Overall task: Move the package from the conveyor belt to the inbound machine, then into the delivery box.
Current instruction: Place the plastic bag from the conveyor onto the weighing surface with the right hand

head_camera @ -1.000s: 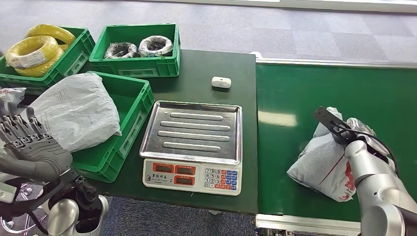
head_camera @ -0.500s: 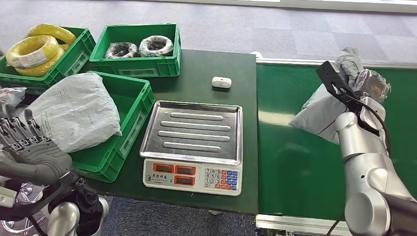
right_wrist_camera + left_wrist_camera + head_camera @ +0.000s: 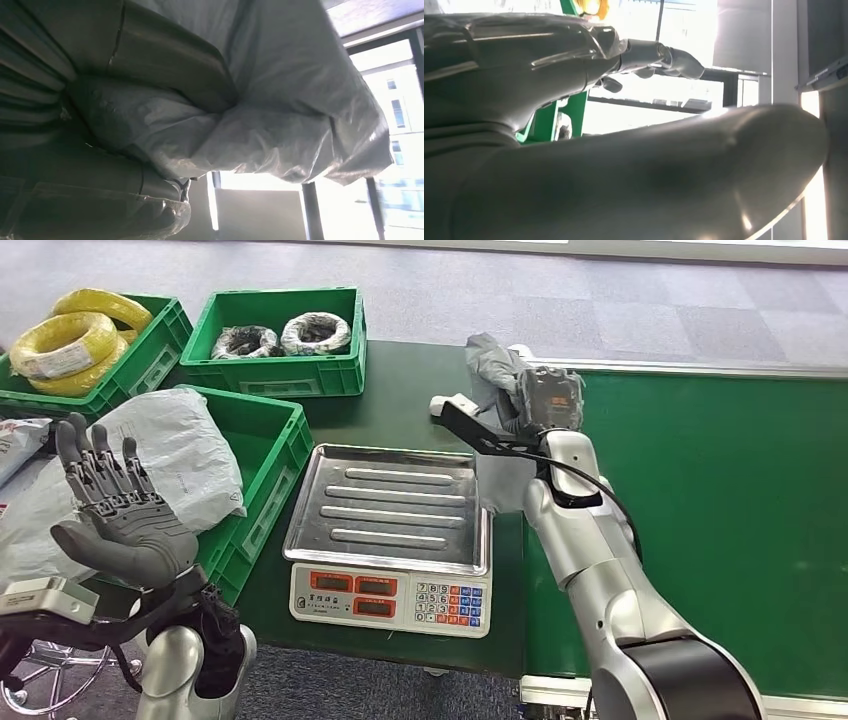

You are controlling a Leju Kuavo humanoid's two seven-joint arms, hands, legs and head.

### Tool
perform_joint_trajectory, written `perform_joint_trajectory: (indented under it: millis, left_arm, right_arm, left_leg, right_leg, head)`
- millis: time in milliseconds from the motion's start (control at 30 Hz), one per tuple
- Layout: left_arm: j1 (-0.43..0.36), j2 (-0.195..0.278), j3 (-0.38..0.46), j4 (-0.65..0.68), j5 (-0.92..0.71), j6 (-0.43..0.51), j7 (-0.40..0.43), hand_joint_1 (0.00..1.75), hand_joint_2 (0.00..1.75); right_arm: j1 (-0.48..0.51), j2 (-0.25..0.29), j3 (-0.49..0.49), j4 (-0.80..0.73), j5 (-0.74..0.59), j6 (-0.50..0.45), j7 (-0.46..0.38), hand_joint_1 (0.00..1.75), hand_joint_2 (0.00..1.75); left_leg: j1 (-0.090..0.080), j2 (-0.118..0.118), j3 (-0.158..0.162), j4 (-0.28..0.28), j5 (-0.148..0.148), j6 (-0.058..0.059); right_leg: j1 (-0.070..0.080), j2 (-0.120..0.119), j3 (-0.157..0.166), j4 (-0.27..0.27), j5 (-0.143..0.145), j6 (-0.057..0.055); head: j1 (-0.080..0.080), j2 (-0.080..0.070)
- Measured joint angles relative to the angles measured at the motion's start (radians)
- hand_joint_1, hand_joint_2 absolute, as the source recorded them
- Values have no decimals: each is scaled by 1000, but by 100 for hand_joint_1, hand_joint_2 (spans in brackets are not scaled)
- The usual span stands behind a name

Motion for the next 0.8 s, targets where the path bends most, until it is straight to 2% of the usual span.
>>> perform_joint_trajectory:
  millis: [433, 800]
  left_arm:
    - [-29, -17, -20, 32, -2, 0, 0, 0, 0]
    - [-29, -29, 4, 12, -17, -46, 0, 0, 0]
  right_arm:
    - [-23, 112, 129, 86, 38, -19, -55, 174, 175]
    - [-23, 160, 346, 92, -34, -43, -111, 173, 175]
  left_leg:
    - [0, 2, -1, 0, 0, 0]
    - [0, 0, -1, 0, 0, 0]
  right_leg:
    - [0, 1, -1, 0, 0, 0]
    - [0, 1, -1, -1, 0, 0]
  head:
    - [0, 0]
    - [0, 0]
